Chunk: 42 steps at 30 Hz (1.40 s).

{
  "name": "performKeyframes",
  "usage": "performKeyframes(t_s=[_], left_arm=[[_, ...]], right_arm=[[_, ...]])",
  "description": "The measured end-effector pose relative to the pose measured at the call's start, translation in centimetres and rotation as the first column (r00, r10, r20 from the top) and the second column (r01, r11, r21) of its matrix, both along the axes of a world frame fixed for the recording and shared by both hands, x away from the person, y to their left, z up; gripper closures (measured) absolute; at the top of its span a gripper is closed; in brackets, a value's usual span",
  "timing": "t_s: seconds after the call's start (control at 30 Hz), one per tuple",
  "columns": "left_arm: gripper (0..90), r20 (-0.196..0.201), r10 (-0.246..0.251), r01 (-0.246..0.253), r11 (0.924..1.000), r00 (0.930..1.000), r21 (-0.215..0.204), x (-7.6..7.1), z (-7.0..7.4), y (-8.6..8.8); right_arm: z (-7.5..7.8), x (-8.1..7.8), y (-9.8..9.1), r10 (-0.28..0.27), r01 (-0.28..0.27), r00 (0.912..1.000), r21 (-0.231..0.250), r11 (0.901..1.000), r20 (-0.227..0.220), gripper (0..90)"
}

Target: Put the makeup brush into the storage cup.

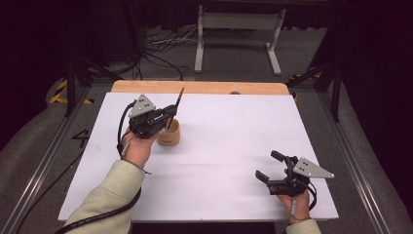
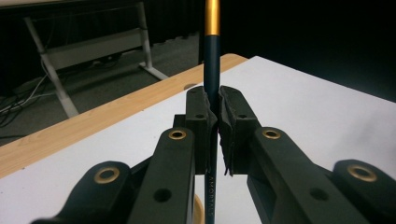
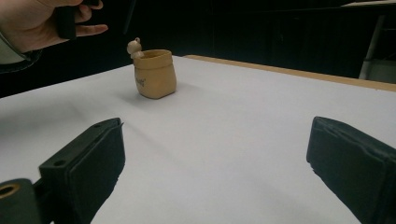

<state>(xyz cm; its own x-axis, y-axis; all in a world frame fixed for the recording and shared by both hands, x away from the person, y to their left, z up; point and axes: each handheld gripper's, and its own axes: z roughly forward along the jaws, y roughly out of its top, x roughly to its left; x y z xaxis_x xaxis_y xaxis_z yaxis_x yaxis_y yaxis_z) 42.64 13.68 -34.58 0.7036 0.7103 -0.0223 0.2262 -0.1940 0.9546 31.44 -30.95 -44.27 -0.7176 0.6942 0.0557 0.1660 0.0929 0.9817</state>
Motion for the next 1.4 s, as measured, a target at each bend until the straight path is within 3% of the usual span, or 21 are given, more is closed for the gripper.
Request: performKeyframes(t_s=[0.47,0.87,1.03,1.4], left_arm=[[83.1,0.021,0.053,-0.052,0.9969,0.9984,-0.059,1.7,-1.2,0.4],[82.9,0.059,0.078,-0.074,0.9956,0.9952,-0.057,2.4,-1.9,0.1],[82.9,0.08,0.06,-0.055,0.9962,0.995,-0.068,2.9,-2.5,0.1],[82.8,0.032,0.075,-0.072,0.9924,0.9966,-0.1,3.6,-4.1,0.7]], right_arm=[[-0.1,0.0,-0.1,0.004,-0.004,1.0,0.001,1.0,-0.002,4.4],[-0.1,0.0,-0.1,0.003,-0.003,1.0,0.002,1.0,-0.003,4.4],[-0.1,0.0,-0.2,0.001,-0.001,1.0,0.007,1.0,-0.003,4.3],[-0.1,0.0,-0.2,0.001,-0.001,1.0,0.008,1.0,-0.002,4.3]])
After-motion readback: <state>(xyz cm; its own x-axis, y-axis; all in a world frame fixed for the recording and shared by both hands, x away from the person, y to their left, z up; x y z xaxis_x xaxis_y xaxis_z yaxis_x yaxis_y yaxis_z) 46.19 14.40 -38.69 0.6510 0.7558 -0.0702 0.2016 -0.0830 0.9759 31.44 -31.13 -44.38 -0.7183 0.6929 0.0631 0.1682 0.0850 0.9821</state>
